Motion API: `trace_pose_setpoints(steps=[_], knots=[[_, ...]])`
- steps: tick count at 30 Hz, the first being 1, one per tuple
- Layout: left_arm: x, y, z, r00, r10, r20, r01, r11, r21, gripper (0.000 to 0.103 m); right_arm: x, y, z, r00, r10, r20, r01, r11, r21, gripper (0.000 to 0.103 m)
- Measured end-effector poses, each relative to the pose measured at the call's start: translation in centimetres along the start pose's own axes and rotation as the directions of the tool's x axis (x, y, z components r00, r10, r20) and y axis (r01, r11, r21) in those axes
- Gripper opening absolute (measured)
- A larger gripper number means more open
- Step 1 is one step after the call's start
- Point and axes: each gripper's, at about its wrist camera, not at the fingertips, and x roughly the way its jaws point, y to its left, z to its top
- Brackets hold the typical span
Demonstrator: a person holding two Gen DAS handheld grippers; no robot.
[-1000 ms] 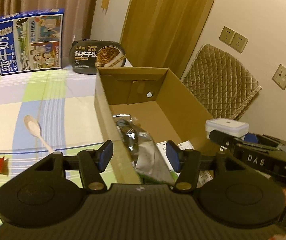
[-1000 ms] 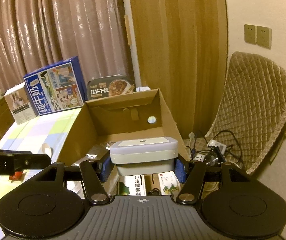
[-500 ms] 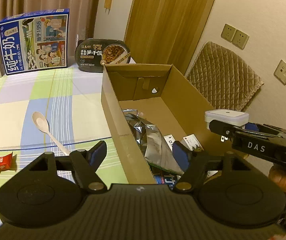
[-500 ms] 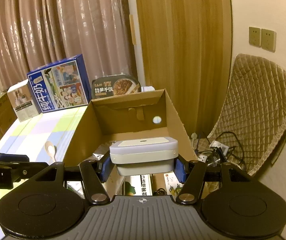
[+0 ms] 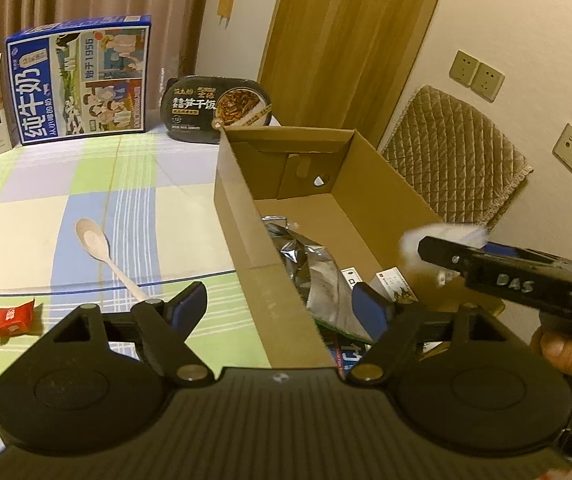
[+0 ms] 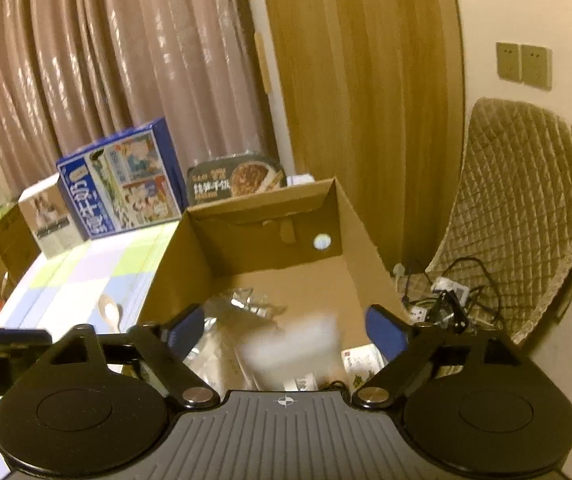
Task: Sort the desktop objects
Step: 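Open the left tool dropping the pouch while the right releases the white box, then move both tools back toward the red candy packet and white spoon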
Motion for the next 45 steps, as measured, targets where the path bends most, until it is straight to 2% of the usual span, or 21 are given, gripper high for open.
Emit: trace_pose_setpoints(steps=[10, 16, 21, 35, 45], knots=[[-0.7, 1.5, -1.1, 1.0, 0.018, -0.012, -0.018, 1.0, -0.023, 0.079, -2.0, -1.2, -1.3, 1.0, -0.015, -0.011, 0.016, 0.998, 0.055, 0.086], [-1.6, 2.7, -2.4, 0.999, 0.029, -0.025, -0.03, 0.999, -0.04, 0.082, -4.1, -0.8, -3.4, 0.999, -0.018, -0.032, 0.02, 0.997, 0.075, 0.088], [-2.9, 3.6, -3.4, 0.999, 0.04, -0.032, -0.042, 0.998, -0.053, 0.084, -5.6, 0.3, -3.8, 1.0, -0.011, -0.022, 0.013, 0.996, 0.087, 0.09], [-8.2, 6.0, -5.5, 0.995, 0.099, -0.016, -0.1, 0.993, -0.064, 0.092, -8.7, 7.5, -2.9, 0.995, 0.09, 0.03, -0.091, 0.996, 0.002, 0.096], [-11.9, 9.8, -7.6, 0.985, 0.171, -0.01, -0.171, 0.981, -0.091, 0.095, -8.6, 13.5, -3.4, 0.985, 0.17, 0.006, -0.169, 0.981, -0.091, 0.097]])
